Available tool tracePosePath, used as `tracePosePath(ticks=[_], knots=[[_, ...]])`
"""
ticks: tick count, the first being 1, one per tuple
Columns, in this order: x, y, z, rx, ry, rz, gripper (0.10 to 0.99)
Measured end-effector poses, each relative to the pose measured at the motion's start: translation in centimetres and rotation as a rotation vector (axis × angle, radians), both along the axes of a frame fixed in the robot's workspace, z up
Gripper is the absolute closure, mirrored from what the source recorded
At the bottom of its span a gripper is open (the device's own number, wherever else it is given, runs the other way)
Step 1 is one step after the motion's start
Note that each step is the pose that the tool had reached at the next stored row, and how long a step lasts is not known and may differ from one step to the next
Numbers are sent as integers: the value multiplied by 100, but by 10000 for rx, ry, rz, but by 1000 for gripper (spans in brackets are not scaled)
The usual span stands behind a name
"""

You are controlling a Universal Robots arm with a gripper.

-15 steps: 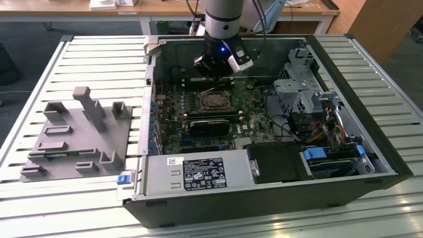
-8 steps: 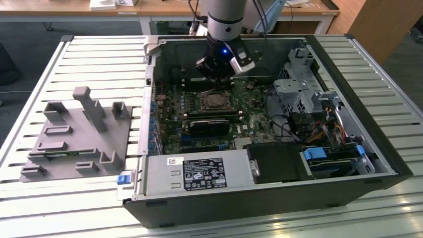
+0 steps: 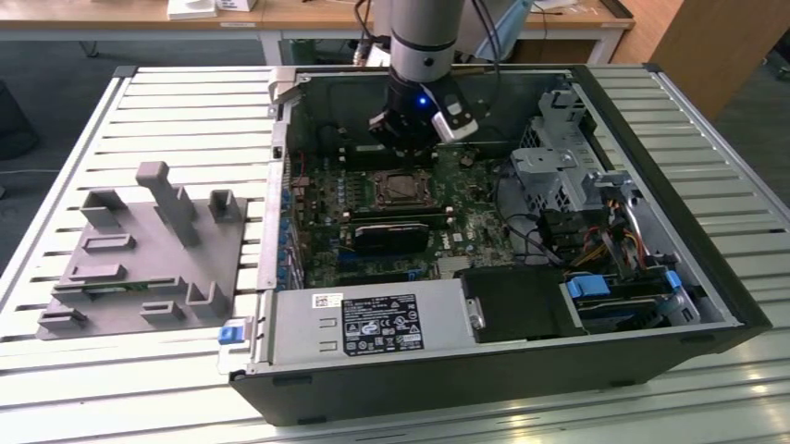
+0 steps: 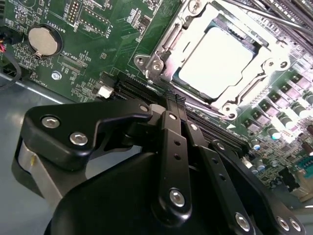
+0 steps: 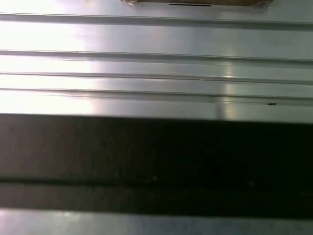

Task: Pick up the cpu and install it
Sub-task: 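Install the first cpu locking lever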

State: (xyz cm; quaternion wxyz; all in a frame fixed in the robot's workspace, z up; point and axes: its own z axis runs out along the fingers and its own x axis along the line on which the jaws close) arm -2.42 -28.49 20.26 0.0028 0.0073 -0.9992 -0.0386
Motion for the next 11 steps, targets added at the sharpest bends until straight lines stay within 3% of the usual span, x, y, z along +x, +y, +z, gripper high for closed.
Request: tracePosePath(ticks=[11], knots=[[5, 0, -13, 4, -1, 2, 980]])
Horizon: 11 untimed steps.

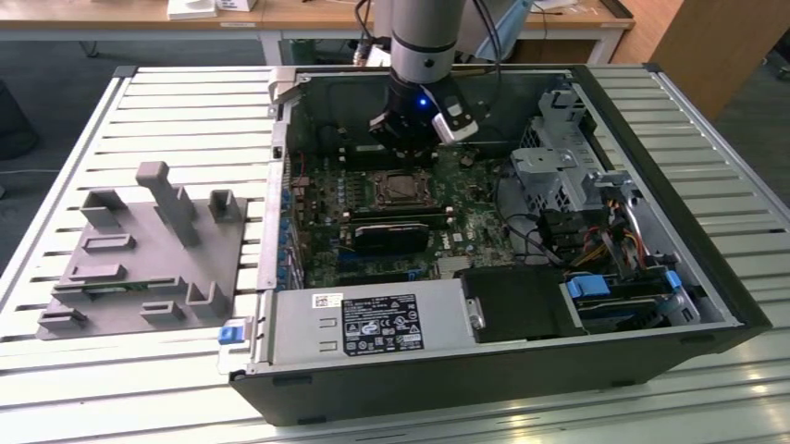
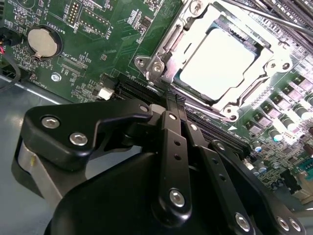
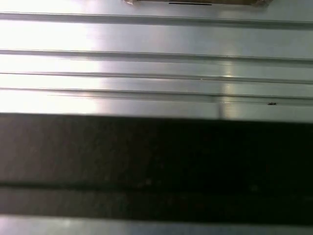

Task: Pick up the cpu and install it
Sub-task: 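Install the first cpu locking lever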

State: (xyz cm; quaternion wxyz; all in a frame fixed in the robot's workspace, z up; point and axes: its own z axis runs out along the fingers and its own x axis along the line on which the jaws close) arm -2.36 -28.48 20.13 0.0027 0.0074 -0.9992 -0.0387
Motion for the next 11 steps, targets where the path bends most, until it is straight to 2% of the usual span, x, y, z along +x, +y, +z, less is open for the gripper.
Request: tracePosePath(ticks=[6, 11], knots=[[0, 0, 9, 0, -1, 0, 980], [1, 0, -10, -104, 2, 0, 980]])
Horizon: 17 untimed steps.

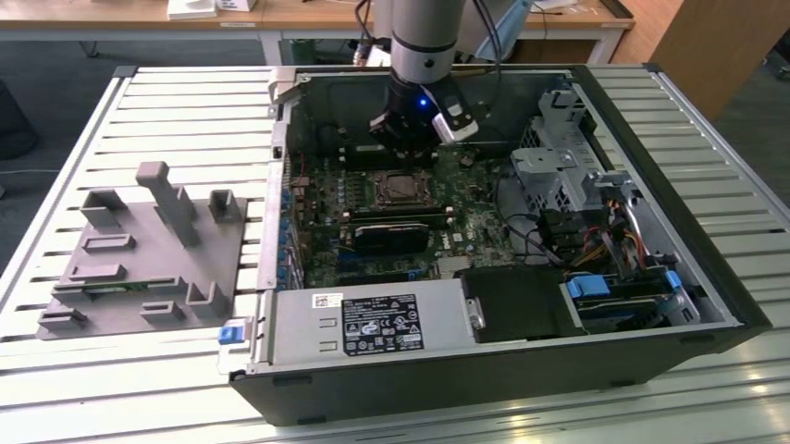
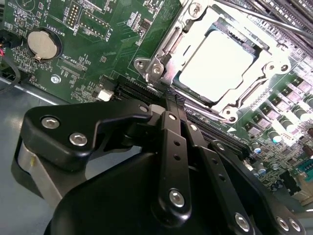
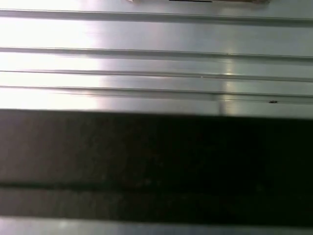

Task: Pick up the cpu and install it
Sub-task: 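Install the first cpu locking lever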

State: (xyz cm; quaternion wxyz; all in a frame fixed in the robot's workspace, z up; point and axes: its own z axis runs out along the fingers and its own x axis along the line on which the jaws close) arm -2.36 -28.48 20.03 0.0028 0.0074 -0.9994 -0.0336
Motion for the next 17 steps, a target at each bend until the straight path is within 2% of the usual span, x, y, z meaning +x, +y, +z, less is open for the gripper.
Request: tracePosePath(ticks=[10, 14, 17], knots=[[3, 2, -42, -105, 5, -1, 980], [6, 5, -43, -74, -2, 1, 980], [7, 8, -11, -58, -8, 2, 980]])
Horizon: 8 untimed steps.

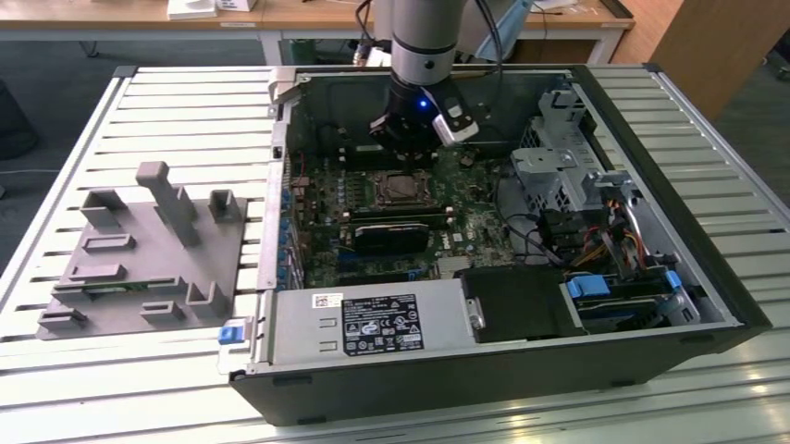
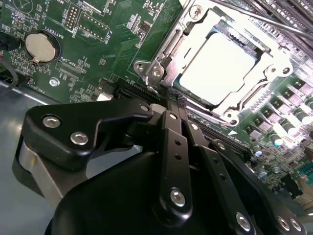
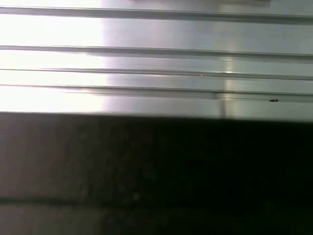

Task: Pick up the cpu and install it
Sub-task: 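Install the first cpu locking lever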

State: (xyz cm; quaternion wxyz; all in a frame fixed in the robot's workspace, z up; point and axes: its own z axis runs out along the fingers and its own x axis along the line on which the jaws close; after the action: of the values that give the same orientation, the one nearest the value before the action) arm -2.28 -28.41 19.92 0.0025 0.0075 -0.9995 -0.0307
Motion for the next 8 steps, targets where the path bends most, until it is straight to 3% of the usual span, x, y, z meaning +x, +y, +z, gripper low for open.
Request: tracePosePath(ticks=[4, 8], knots=[[-1, -2, 92, -11, 7, 0, 980], [0, -9, 106, -11, 7, 2, 980]])
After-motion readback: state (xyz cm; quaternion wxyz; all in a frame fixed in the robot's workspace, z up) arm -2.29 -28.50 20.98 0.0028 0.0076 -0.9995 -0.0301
